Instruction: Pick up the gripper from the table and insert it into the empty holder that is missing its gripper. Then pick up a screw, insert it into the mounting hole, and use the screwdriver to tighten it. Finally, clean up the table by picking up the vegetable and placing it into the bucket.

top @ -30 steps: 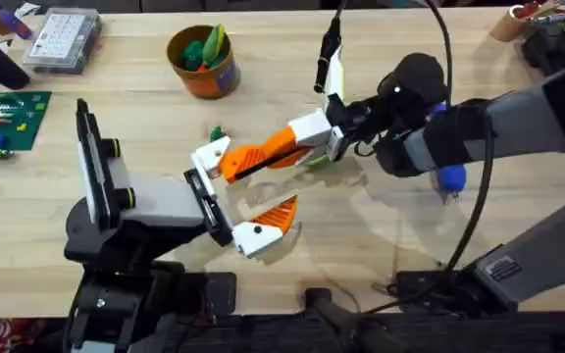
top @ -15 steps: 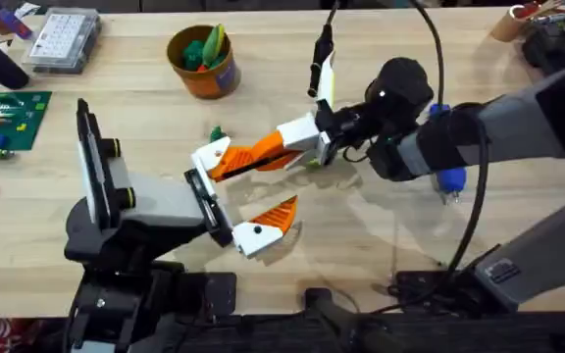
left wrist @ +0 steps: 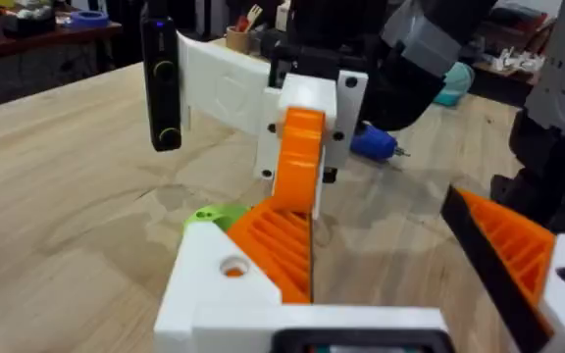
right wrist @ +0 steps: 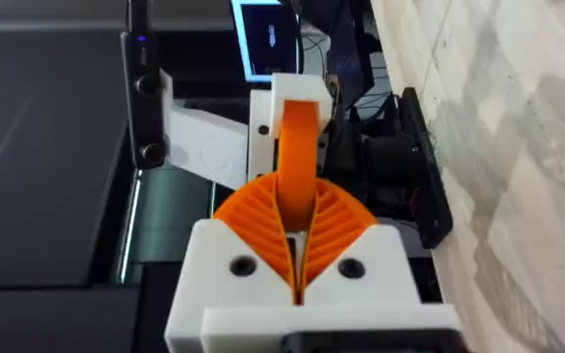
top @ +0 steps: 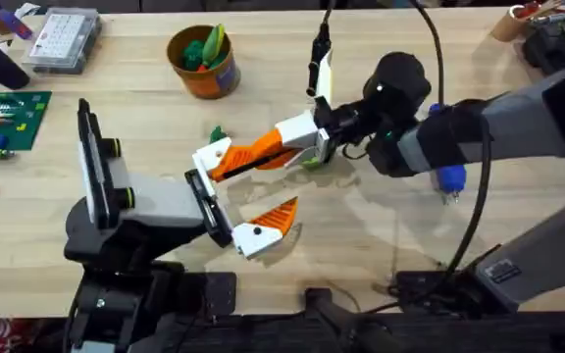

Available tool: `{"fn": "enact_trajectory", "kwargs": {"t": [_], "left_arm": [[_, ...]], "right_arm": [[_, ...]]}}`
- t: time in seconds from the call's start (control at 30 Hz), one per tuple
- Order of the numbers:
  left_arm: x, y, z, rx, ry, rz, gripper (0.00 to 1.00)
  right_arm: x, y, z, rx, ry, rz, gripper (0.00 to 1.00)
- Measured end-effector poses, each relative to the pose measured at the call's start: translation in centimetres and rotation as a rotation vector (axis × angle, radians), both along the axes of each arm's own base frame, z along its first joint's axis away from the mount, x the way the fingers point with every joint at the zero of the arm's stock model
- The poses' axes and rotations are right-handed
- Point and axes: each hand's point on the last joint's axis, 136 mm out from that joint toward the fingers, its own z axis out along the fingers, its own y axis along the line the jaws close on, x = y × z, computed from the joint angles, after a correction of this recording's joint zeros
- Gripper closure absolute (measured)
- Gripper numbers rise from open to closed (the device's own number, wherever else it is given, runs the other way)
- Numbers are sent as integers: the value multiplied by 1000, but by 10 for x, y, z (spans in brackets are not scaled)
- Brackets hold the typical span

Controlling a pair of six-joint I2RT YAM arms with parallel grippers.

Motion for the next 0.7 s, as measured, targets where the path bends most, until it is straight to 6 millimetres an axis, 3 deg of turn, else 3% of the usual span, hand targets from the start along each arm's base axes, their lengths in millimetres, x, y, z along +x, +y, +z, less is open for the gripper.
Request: {"fn": "enact_trajectory", "kwargs": {"t": [0.7], "left_arm": [[1, 1, 0, 5, -9, 8, 13]], "right_arm": [[4, 3, 2, 3, -36, 28, 982]]}}
